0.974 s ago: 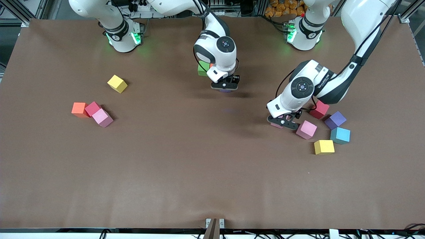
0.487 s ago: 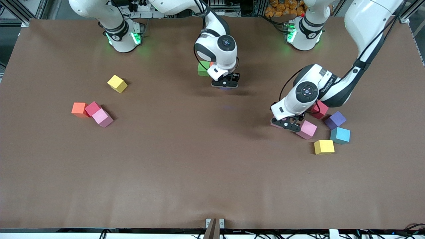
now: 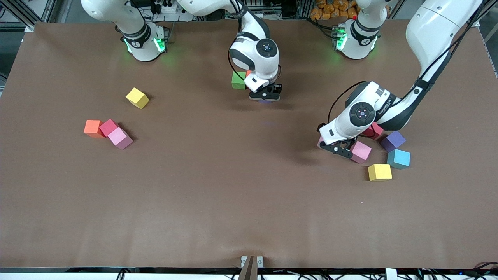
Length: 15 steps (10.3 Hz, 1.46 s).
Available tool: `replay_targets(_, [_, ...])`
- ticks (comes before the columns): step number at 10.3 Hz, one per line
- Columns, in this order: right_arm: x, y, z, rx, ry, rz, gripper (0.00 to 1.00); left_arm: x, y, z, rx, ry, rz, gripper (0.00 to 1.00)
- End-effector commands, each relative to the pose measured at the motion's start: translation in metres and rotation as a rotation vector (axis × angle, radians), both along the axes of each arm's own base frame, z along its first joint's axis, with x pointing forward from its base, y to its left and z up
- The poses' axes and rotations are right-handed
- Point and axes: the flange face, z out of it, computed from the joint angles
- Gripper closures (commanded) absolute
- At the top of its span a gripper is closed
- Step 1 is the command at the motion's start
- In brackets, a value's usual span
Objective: Form number 2 with 11 blocks
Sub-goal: 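Set purple against cyan with the right gripper while the left gripper grasps pink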
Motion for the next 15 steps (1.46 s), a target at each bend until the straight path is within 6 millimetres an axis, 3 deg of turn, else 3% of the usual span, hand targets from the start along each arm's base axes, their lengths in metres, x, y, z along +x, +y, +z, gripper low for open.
replay_targets(1, [-0.006, -0.004, -0.003, -0.008, 0.003, -0.019, 0.38, 0.005, 0.000, 0.004, 0.002, -0.023, 0.000, 0.00])
replay_targets(2, [-0.005, -0.004, -0.002, -0.009, 0.003, -0.030, 0.00, 0.007, 0.001, 0.008, 0.003, -0.028, 0.002, 0.00])
replay_targets(5, [-0.003, -0.003, 0.005, 0.001, -0.002, -0.038, 0.00, 0.016, 0.000, 0.023, 0.004, -0.037, 0.020, 0.00])
replay_targets(9, [0.019, -0.010, 0.037, 0.029, -0.020, -0.047, 0.00, 0.006, -0.022, 0.015, -0.017, -0.002, 0.064, 0.00])
replay_targets(11, [0.038, -0.021, 0.059, 0.035, -0.034, -0.019, 0.00, 0.004, -0.023, 0.010, -0.015, 0.005, 0.057, 0.00])
replay_targets(13, [0.088, -0.053, 0.075, 0.041, -0.047, 0.033, 0.00, 0.003, -0.026, 0.002, -0.024, 0.012, 0.058, 0.00])
replay_targets(15, [0.145, -0.105, 0.094, 0.028, -0.042, 0.121, 0.00, 0.006, -0.020, -0.005, -0.028, 0.018, 0.067, 0.00])
